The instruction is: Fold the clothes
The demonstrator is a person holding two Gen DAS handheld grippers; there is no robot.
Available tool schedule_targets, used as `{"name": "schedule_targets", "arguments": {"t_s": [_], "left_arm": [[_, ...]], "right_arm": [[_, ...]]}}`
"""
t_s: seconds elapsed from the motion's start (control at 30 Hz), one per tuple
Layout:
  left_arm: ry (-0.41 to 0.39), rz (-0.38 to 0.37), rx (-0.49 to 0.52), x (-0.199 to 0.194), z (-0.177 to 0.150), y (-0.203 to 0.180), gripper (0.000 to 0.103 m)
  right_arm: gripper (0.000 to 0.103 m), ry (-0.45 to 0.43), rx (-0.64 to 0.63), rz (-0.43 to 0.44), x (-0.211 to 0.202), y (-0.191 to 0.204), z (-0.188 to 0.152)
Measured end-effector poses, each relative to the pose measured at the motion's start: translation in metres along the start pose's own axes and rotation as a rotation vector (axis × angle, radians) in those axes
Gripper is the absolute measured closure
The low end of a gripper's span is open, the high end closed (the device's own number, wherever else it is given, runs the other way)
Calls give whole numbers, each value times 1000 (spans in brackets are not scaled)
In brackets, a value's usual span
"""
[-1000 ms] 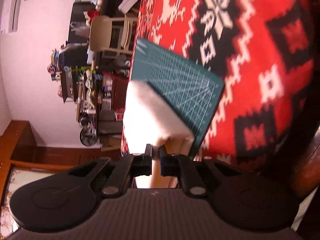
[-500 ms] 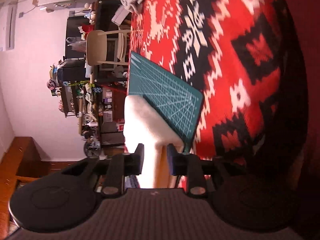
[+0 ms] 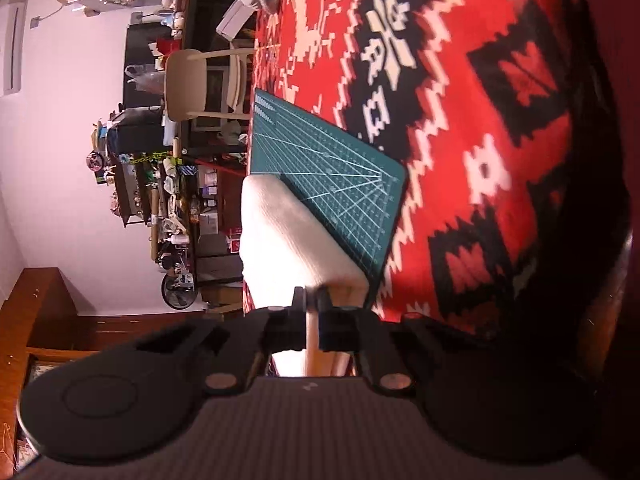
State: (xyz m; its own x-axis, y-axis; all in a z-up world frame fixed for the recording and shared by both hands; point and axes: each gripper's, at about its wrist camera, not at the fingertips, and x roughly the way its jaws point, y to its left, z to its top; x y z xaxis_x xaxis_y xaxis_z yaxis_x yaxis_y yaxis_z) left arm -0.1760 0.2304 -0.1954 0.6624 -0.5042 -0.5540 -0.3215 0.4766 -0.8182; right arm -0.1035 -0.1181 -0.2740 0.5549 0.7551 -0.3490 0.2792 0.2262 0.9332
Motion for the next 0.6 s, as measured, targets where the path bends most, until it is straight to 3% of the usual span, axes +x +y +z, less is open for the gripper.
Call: {"name": "schedule_targets", "arguments": {"t_s": [0.17, 0.37, 0.43, 0.53, 0.6], "left_arm": [[-21, 37, 17, -8, -2, -3, 93], [-101, 81, 123, -24, -4, -19, 89], [-129, 94, 159, -25, 0, -23, 89], [-154, 116, 188, -19, 9, -22, 98], [-164, 131, 208, -12, 15, -23, 98]], "right_arm": [[99, -31, -22, -15, -25, 3, -5], [94, -48, -250, -25, -32, 48, 0], [94, -29, -360, -38, -23, 68, 1], [93, 53, -518, -118, 6, 99, 4], [94, 106, -626, -183, 27, 117, 4]]}}
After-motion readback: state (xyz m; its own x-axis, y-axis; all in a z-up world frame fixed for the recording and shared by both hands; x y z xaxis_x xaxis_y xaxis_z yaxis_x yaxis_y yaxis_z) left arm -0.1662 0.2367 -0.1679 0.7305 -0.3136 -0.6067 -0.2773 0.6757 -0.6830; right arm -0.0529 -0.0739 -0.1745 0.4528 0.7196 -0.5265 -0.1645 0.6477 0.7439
